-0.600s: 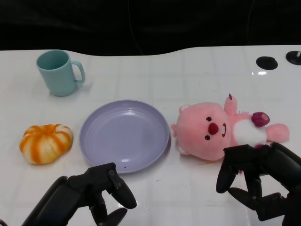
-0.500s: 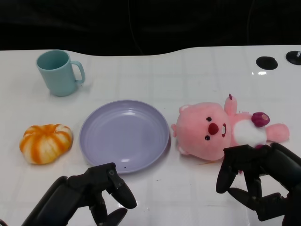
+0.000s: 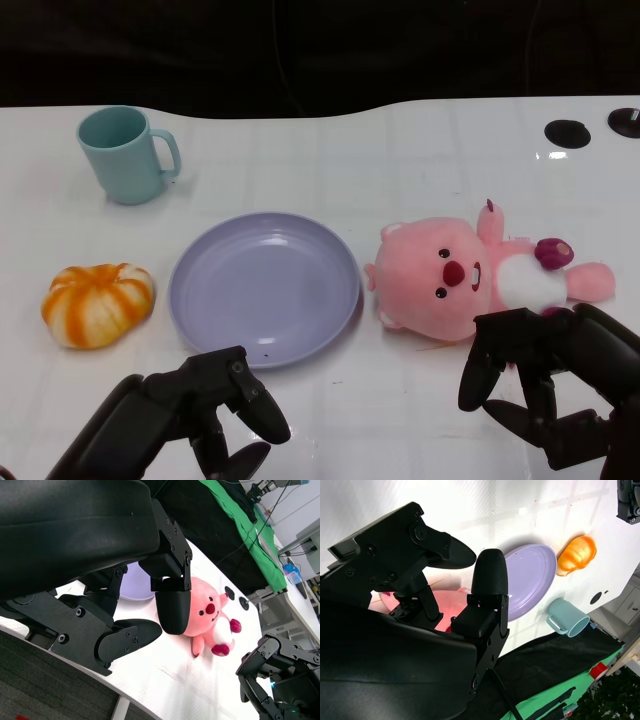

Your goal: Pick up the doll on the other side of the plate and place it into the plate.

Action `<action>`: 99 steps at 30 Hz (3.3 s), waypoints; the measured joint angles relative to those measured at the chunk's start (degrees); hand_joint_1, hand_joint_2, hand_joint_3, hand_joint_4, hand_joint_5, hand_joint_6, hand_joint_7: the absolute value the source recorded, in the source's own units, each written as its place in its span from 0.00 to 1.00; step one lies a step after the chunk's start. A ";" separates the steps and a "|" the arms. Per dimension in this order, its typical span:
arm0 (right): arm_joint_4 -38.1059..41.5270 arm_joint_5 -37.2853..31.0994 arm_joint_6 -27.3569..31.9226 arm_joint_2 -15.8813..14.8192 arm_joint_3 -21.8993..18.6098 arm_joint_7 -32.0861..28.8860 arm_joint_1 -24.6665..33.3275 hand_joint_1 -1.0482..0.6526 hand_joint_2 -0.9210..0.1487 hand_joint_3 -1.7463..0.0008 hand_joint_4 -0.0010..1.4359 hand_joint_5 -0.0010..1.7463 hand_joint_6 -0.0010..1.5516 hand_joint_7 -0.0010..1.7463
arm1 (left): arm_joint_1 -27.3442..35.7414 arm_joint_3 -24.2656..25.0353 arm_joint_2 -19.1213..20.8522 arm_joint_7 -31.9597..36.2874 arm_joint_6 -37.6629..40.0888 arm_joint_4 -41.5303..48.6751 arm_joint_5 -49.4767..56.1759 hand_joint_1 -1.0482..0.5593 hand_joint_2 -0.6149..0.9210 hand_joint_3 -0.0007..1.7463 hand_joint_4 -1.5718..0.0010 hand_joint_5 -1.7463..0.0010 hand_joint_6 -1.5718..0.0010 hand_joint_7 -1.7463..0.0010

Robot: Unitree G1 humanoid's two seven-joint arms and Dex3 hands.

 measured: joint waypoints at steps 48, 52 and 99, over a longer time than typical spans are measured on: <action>-1.36 -17.74 21.21 -7.00 2.79 3.22 -10.29 0.20 0.00 0.90 0.27 0.36 0.08 0.08 | -0.46 -0.10 0.05 -0.08 -0.31 0.80 0.33 0.53 0.86 0.46 0.58 0.05 0.61 0.24; -1.29 -22.56 23.79 -9.89 6.13 7.35 -14.60 0.20 0.00 0.92 0.27 0.32 0.10 0.07 | -0.48 -0.13 0.07 -0.08 -0.31 1.18 0.41 0.52 0.86 0.46 0.57 0.04 0.61 0.25; 42.92 -37.76 17.68 3.20 22.00 -0.82 -37.07 0.15 0.00 0.83 0.27 0.14 0.17 0.02 | 1.32 0.21 0.94 -0.09 -0.48 0.61 0.56 0.53 0.86 0.46 0.58 0.06 0.61 0.26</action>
